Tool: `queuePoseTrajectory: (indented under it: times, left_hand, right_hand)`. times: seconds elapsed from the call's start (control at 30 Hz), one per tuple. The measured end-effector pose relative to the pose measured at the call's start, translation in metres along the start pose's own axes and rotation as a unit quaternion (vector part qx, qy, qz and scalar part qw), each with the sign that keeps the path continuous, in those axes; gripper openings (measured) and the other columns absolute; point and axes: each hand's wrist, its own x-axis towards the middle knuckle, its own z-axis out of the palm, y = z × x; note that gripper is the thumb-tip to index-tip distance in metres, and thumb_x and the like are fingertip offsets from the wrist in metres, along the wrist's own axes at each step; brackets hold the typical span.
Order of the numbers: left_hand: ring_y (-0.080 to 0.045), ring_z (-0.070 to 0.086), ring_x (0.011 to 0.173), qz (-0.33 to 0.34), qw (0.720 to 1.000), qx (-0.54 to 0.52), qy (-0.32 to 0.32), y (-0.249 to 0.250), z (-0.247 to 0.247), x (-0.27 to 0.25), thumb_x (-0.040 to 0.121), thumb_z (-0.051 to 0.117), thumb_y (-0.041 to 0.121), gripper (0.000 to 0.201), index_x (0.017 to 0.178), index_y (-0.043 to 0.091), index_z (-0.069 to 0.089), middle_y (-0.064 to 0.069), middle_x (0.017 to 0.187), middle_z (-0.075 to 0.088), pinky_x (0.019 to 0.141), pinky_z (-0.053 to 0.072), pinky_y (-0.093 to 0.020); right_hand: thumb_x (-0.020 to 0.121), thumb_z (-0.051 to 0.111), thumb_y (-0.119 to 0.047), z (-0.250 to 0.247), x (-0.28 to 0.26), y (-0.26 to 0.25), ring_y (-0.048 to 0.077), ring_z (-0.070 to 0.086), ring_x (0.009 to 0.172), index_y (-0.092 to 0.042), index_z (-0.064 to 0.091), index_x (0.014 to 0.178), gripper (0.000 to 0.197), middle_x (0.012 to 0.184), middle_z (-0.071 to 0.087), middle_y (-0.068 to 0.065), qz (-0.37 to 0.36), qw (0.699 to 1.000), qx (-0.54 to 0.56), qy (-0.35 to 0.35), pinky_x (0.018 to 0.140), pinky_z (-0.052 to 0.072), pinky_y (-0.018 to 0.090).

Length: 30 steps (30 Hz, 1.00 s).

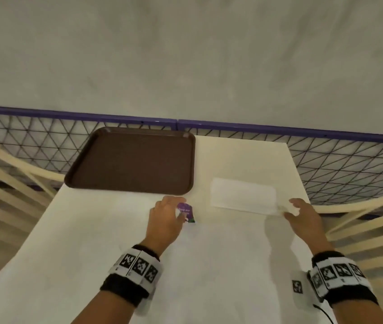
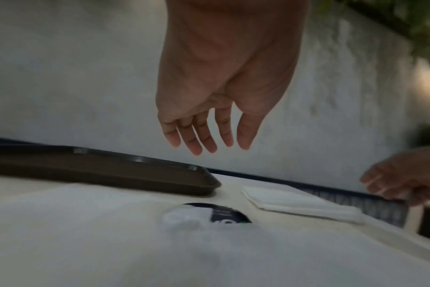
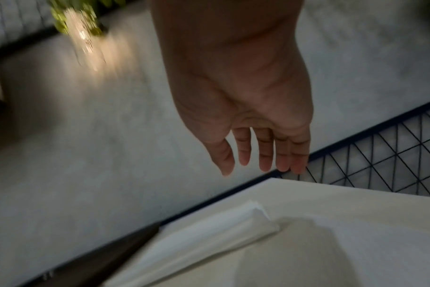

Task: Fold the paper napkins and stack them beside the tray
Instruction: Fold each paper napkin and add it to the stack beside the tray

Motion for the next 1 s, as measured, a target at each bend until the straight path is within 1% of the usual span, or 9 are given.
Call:
queuePoseTrajectory:
  times: [0.07, 0.27, 0.37, 0.43, 0.53, 0.6, 0.67, 0.87, 1.0]
  left_hand:
    - [-0.022, 0.054, 0.108, -0.031, 0.999, -0.019, 0.03, -0.032, -0.029, -0.043, 0.085, 0.064, 0.016, 0.033, 0.117, 0.024, 0.06, 0.002, 0.121, 0.059, 0.095, 0.041, -0.035]
    - [-0.022, 0.057, 0.091, -0.173, 0.975, -0.067, 0.123, -0.154, -0.102, -0.163, 0.082, 0.067, 0.004, 0.026, 0.106, 0.015, 0.066, -0.003, 0.108, 0.065, 0.081, 0.043, -0.03]
    - [-0.026, 0.058, 0.096, -0.249, 0.958, -0.022, 0.137, -0.217, -0.128, -0.194, 0.083, 0.066, 0.008, 0.024, 0.107, 0.012, 0.066, -0.009, 0.114, 0.064, 0.085, 0.045, -0.037]
    - [-0.036, 0.057, 0.104, -0.288, 0.948, 0.013, 0.137, -0.256, -0.142, -0.201, 0.083, 0.067, 0.012, 0.027, 0.11, 0.009, 0.065, -0.016, 0.118, 0.061, 0.09, 0.046, -0.044]
    - [-0.044, 0.048, 0.114, -0.323, 0.937, 0.09, 0.093, -0.302, -0.16, -0.193, 0.085, 0.065, 0.02, 0.042, 0.123, 0.005, 0.056, -0.025, 0.126, 0.053, 0.098, 0.039, -0.051]
    - [-0.041, 0.041, 0.124, -0.344, 0.935, 0.078, 0.047, -0.317, -0.169, -0.182, 0.088, 0.061, 0.03, 0.055, 0.135, 0.008, 0.043, -0.021, 0.138, 0.044, 0.104, 0.034, -0.051]
    - [-0.038, 0.044, 0.124, -0.349, 0.937, 0.033, 0.009, -0.324, -0.175, -0.169, 0.088, 0.06, 0.033, 0.059, 0.137, 0.008, 0.04, -0.017, 0.137, 0.047, 0.104, 0.036, -0.047]
    - [-0.033, 0.056, 0.106, -0.314, 0.949, 0.04, 0.014, -0.317, -0.185, -0.151, 0.079, 0.071, 0.013, 0.038, 0.113, 0.002, 0.06, -0.016, 0.117, 0.062, 0.093, 0.043, -0.041]
    - [-0.023, 0.054, 0.087, -0.243, 0.968, 0.032, -0.047, -0.293, -0.188, -0.145, 0.08, 0.07, 0.012, 0.026, 0.104, 0.002, 0.065, -0.014, 0.103, 0.064, 0.075, 0.038, -0.028]
  right_hand:
    - [0.085, 0.063, -0.011, -0.006, -0.041, -0.004, 0.032, 0.05, 0.114, -0.011, 0.057, 0.118, 0.033, 0.125, 0.054, 0.013, -0.013, 0.999, 0.045, 0.009, 0.096, 0.038, 0.039]
    - [0.087, 0.061, -0.011, -0.002, -0.164, -0.021, 0.015, 0.056, 0.092, -0.024, 0.065, 0.096, 0.016, 0.112, 0.061, 0.002, -0.037, 0.993, 0.109, -0.024, 0.08, 0.037, 0.024]
    - [0.086, 0.063, -0.009, 0.015, -0.202, -0.021, -0.008, 0.061, 0.075, -0.038, 0.066, 0.08, 0.03, 0.094, 0.068, -0.002, -0.025, 0.99, 0.125, -0.058, 0.063, 0.038, 0.0]
    - [0.084, 0.063, -0.006, 0.028, -0.225, -0.024, -0.017, 0.058, 0.069, -0.047, 0.061, 0.081, 0.042, 0.087, 0.069, -0.005, -0.024, 0.988, 0.129, -0.085, 0.06, 0.037, -0.002]
    - [0.084, 0.064, -0.007, 0.042, -0.251, -0.032, -0.008, 0.061, 0.071, -0.037, 0.067, 0.074, 0.032, 0.087, 0.071, -0.006, -0.034, 0.986, 0.11, -0.118, 0.062, 0.039, 0.001]
    - [0.085, 0.063, -0.01, 0.048, -0.264, -0.04, -0.003, 0.063, 0.07, -0.032, 0.068, 0.077, 0.024, 0.089, 0.072, -0.004, -0.041, 0.985, 0.11, -0.124, 0.065, 0.044, 0.008]
    - [0.086, 0.063, -0.013, 0.051, -0.276, -0.05, 0.003, 0.065, 0.073, -0.028, 0.067, 0.082, 0.015, 0.088, 0.071, -0.006, -0.044, 0.985, 0.115, -0.12, 0.068, 0.045, 0.016]
    - [0.087, 0.063, -0.018, 0.059, -0.303, -0.062, 0.011, 0.066, 0.082, -0.027, 0.067, 0.085, 0.01, 0.088, 0.07, -0.008, -0.039, 0.985, 0.108, -0.127, 0.068, 0.043, 0.016]
    - [0.087, 0.062, -0.018, 0.067, -0.317, -0.069, 0.01, 0.065, 0.082, -0.029, 0.066, 0.084, 0.013, 0.09, 0.069, -0.007, -0.031, 0.983, 0.109, -0.144, 0.068, 0.043, 0.014]
